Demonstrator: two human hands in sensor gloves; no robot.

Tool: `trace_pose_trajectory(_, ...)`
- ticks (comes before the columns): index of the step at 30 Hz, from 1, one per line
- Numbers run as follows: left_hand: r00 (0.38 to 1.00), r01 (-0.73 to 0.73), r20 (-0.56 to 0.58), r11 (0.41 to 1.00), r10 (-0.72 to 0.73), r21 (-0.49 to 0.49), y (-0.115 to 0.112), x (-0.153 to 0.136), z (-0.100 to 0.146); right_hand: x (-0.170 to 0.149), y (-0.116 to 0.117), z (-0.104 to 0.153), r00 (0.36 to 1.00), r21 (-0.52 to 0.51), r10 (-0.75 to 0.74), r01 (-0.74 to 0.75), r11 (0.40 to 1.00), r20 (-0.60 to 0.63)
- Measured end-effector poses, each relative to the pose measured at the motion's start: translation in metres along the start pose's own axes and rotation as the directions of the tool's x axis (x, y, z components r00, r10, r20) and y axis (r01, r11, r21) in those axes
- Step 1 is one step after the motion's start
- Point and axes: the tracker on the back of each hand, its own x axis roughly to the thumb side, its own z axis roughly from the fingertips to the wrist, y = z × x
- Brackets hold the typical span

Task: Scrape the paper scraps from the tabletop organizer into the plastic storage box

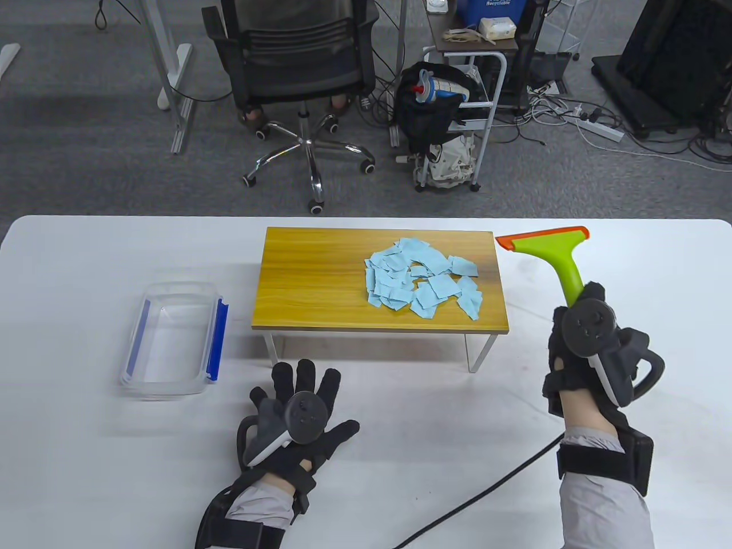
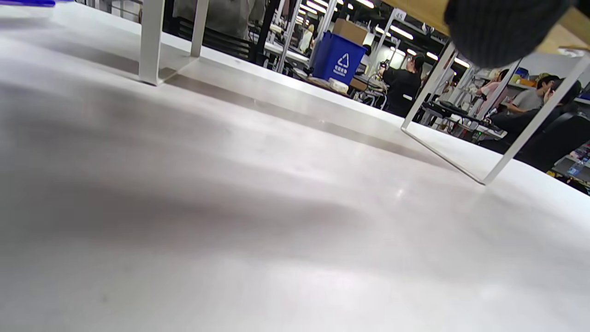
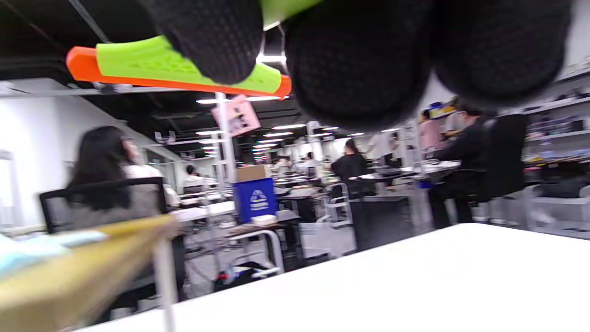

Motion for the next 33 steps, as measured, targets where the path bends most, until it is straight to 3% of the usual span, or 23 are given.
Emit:
trace_pose_trajectory(7,0.999,-0.021,-0.035,0.992,0.026,0.124,0.01,-0.007,0.007,-0.026,0.041,0.037,0.997,-0.012,-0.006,0.005,1.0,-0.074)
trace_pose_trajectory(10,0.996,-0.06,-0.046,0.949,0.078,0.309,0.017,-0.013,0.013,-0.029,0.057,0.049,0.995,-0.022,-0.024,0.022,1.0,-0.092)
trace_pose_trajectory(14,0.992,-0.06,-0.077,0.918,0.098,0.391,0.025,-0.019,0.021,-0.032,0.069,0.056,0.992,-0.039,-0.094,0.091,0.995,-0.084)
trace_pose_trajectory(25,0.953,-0.098,-0.217,0.89,0.213,0.446,0.026,-0.046,0.024,-0.057,0.079,0.055,0.954,0.018,-0.265,0.27,0.963,-0.138)
trace_pose_trajectory(29,0.882,-0.154,-0.312,0.842,0.353,0.517,0.036,-0.071,0.022,-0.052,0.077,0.056,0.95,0.017,-0.295,0.298,0.954,-0.104)
trace_pose_trajectory(33,0.768,-0.157,-0.42,0.778,0.484,0.608,0.051,-0.11,0.022,-0.045,0.079,0.058,0.94,0.045,-0.33,0.334,0.941,-0.084)
